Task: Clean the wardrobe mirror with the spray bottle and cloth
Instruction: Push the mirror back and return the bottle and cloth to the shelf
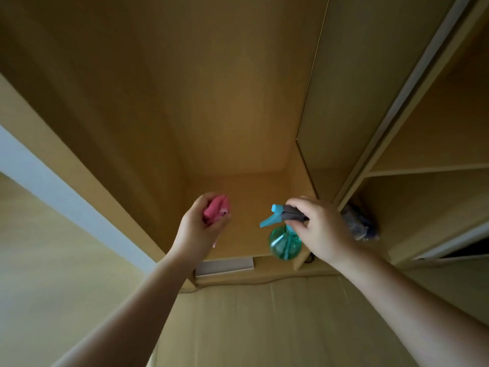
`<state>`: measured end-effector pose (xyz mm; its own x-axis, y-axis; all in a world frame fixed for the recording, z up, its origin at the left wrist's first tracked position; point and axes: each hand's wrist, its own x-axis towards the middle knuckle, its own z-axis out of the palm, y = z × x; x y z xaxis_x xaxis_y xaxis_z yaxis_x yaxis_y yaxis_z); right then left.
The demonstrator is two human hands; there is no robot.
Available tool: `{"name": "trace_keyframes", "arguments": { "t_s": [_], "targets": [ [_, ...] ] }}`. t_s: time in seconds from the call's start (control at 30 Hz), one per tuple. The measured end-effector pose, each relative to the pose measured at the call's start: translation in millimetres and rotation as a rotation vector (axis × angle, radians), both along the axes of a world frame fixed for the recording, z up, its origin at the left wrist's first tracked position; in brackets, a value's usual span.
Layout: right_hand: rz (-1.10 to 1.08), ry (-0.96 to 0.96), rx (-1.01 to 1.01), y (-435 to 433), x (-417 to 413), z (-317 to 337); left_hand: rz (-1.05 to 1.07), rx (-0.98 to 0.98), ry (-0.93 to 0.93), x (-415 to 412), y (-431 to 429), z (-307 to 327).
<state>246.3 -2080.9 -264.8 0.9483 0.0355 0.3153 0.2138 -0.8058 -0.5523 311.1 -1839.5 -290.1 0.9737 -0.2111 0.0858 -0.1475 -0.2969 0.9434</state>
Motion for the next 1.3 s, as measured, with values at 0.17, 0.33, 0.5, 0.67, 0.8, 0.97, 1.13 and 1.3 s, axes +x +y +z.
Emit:
{"name": "trace_keyframes", "arguments": {
  "t_s": [0.17,0.33,0.5,0.67,0.8,0.97,1.13,1.3],
  "targets": [
    [0.021,0.091,-0.009,1.7,-3.1,-92.3,0.079,-0.04,0.05,-16.6,0.4,-100.4],
    [0.037,0.18,0.042,-2.0,-7.2,-201.3,0.098,-0.006,0.07,-35.9,0.2,-207.3],
    [0.053,0.229,0.066,-5.7,-8.5,-318.5,0.078,0.046,0.042,-47.5,-2.6,-321.1],
    [0.008,0.277,0.061,-14.6,-2.7,-443.6,0.045,0.075,0.054,-45.7,-9.3,-441.5],
    [-0.029,0.307,0.048,-18.3,11.8,-533.7,0.054,0.105,0.057,-32.3,-12.0,-524.4],
    [-0.112,0.342,0.023,-30.4,35.5,-611.6,0.091,0.266,-0.031,-10.3,-15.1,-589.0],
    [-0.191,0.318,-0.046,-42.6,58.9,-646.5,0.141,0.269,-0.07,1.4,-18.8,-613.4],
    [-0.241,0.329,-0.092,-52.4,86.4,-668.1,0.136,0.267,-0.064,20.7,-26.7,-626.6]
  ]
}}
